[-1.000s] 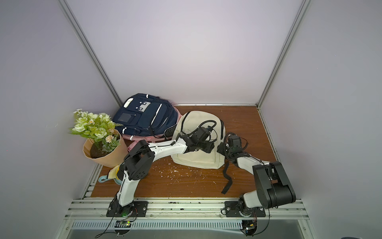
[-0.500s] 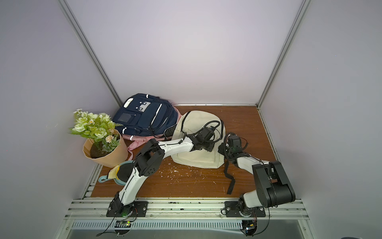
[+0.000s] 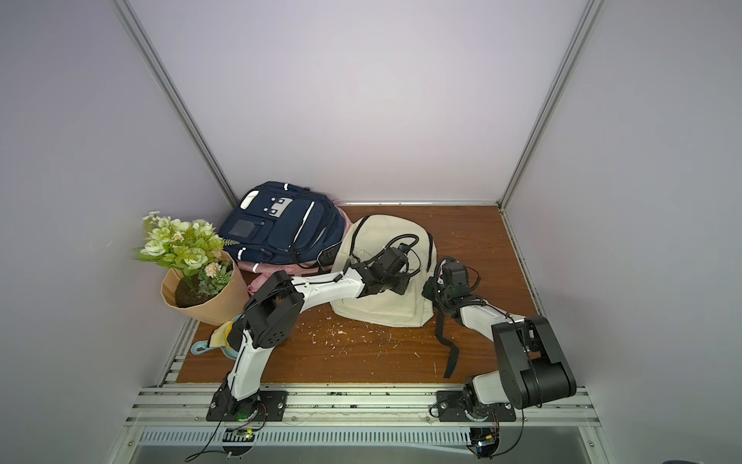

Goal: Zip up the backpack
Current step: Zip the zipper on the backpack.

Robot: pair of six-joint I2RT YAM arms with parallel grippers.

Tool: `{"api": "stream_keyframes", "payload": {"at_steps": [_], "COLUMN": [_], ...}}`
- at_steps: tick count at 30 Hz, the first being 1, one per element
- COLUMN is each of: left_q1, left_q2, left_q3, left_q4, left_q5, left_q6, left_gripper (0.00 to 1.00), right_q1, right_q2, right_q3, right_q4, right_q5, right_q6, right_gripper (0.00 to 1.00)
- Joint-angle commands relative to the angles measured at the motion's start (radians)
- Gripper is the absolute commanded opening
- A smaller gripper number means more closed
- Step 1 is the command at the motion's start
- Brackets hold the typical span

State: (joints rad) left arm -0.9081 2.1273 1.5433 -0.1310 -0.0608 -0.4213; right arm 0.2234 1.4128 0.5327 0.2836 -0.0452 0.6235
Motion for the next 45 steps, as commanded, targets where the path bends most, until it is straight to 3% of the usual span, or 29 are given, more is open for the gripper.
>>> {"api": "stream_keyframes", "payload": {"at_steps": [1,9,19,21,23,25,29,37,45], "left_q1": [0.001,0.011,0.056,0.053,0.044,0.032,0.016,0.014,0.015], "left_q2": [-0.056,-0.082,-0.121,-0.119,-0.112,-0.099,-0.078,-0.074,-0.076], "left_q3": [-0.03,-0.081,-0.173,-0.171,-0.16,-0.141,-0.122,-0.129,-0.149], "left_q4": [-0.006,-0.014,0.031,0.04,0.042,0.034,0.032,0.054,0.076], "left_q5": [-0.041,-0.095,-0.057,-0.046,-0.042,-0.041,-0.036,-0.019,0.002], "left_q6": [-0.017,-0.012,-0.028,-0.03,-0.025,-0.022,-0.028,-0.04,-0.054], "left_gripper": [0.0,0.0,0.0,0.0,0.0,0.0,0.0,0.0,0.0], "right_q1": [0.0,-0.001,-0.002,-0.002,-0.002,-0.002,0.0,0.056,0.105], "right_q2": [-0.033,-0.07,-0.077,-0.071,-0.072,-0.098,-0.238,-0.123,-0.022], "right_q3": [0.02,0.02,0.013,0.016,0.023,0.03,0.047,0.129,0.172], "right_q4": [-0.083,-0.116,-0.118,-0.116,-0.132,-0.164,-0.207,-0.216,-0.158], "right_q5": [0.087,0.133,0.135,0.122,0.128,0.16,0.179,0.074,-0.03], "right_q6": [-0.018,-0.015,-0.019,-0.026,-0.035,-0.038,-0.04,-0.113,-0.099], "right_gripper": [0.07,0.03,0.01,0.11,0.36,0.54,0.64,0.57,0.48]}}
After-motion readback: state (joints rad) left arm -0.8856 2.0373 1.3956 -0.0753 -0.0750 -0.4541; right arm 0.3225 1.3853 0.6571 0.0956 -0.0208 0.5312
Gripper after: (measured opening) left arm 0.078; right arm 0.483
